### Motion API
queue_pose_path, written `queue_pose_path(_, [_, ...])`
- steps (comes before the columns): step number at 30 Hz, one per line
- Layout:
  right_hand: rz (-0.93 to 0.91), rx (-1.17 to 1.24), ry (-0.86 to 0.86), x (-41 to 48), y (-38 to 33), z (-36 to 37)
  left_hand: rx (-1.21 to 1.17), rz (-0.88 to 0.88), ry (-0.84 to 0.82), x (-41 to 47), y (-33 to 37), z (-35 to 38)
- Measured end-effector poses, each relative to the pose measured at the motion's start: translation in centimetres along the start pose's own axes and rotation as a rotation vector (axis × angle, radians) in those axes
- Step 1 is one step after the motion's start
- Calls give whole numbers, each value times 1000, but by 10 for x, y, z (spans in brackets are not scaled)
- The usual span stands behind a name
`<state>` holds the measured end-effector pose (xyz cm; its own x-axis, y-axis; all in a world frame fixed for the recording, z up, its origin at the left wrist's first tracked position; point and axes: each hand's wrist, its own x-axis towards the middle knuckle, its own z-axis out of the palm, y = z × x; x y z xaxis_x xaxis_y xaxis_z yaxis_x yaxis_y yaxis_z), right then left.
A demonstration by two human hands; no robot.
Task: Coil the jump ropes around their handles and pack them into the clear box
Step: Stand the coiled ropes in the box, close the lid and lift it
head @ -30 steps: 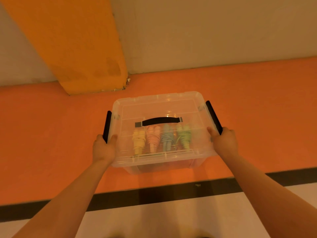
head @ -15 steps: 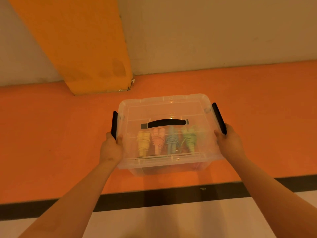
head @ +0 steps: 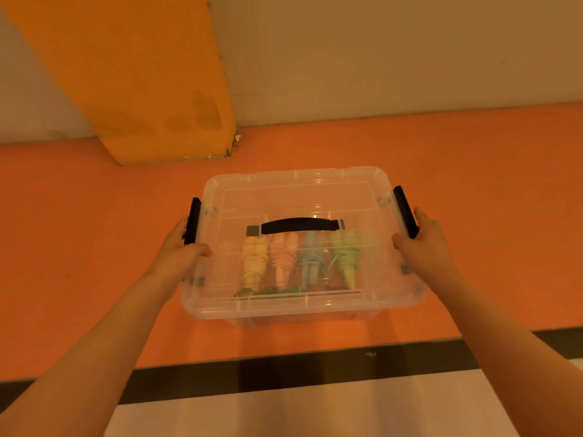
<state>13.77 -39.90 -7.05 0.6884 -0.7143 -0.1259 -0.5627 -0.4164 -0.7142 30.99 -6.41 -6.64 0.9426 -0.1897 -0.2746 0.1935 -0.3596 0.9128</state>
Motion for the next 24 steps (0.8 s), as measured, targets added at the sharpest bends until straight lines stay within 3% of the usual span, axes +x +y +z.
queue_pose_path(4, [-76,-107,73,1,0,4,-37,30,35,5,-8,6])
queue_pose_path(12, [-139,-99,67,9,0,8,253,271,142,4,-11,12])
queue_pose_path(17, [-126,-166,71,11,-2,9,363,308,148,8,-8,12])
queue_pose_path(21, [-115,-204,74,11,-5,8,319,261,111,10,-10,11])
queue_pose_path(24, [-115,-186,56,11,-6,6,138,182,70,10,-11,11])
